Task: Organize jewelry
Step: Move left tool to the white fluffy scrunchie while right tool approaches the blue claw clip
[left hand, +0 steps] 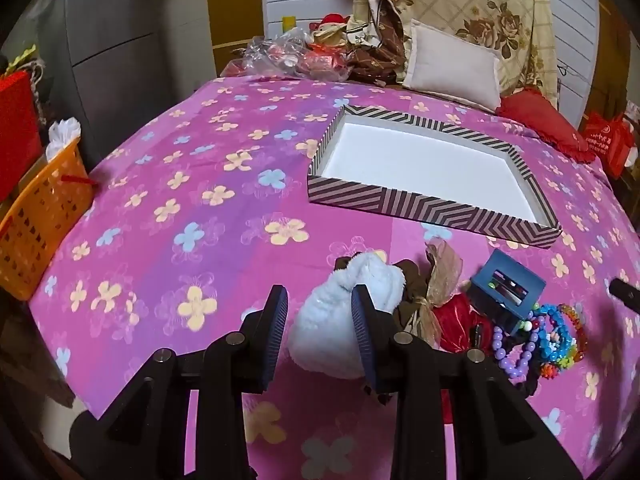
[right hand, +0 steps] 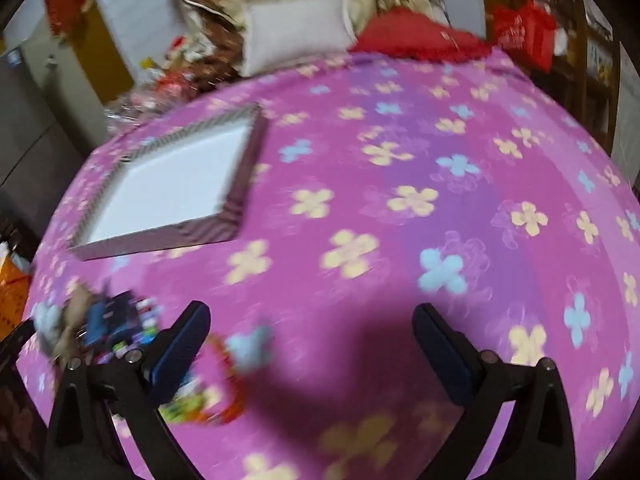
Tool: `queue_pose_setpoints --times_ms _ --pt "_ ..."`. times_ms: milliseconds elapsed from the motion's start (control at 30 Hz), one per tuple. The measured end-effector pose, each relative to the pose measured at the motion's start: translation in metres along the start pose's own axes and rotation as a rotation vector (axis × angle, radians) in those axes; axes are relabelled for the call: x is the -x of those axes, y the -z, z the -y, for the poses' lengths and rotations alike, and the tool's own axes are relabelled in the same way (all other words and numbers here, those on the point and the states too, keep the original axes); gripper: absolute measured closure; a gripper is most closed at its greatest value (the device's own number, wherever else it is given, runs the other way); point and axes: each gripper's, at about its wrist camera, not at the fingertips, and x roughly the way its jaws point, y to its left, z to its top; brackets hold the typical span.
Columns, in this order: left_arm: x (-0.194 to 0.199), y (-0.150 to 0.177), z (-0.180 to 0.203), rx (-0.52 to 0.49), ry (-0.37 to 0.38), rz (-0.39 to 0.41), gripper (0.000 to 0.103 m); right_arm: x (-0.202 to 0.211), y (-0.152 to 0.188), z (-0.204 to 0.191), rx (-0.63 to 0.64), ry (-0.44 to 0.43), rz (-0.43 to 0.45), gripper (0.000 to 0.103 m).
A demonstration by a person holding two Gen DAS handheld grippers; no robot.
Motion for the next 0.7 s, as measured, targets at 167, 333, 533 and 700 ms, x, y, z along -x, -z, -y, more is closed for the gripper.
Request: queue_pose_setpoints --times_ms 167,333,533,700 --pt "0.005 0.004 0.006 -0.015 -0.010 0.011 0.068 0.025 0.018 -0.048 0.081 -0.059 0.001 0.000" --pt "0.013 0.005 0.010 -0.024 -0.007 0.026 0.068 0.036 0.030 -0.087 0.138 -0.060 0.037 0.000" --pt "0.017 0.007 0.011 -0.020 0.000 0.026 0.068 0.036 0.039 -0.106 0.169 -0.077 0.031 0.001" --pt "0.020 0.009 0.011 -0.010 0.009 0.024 0.068 0.034 0.044 -0.113 0.163 -0.075 0.016 0.000"
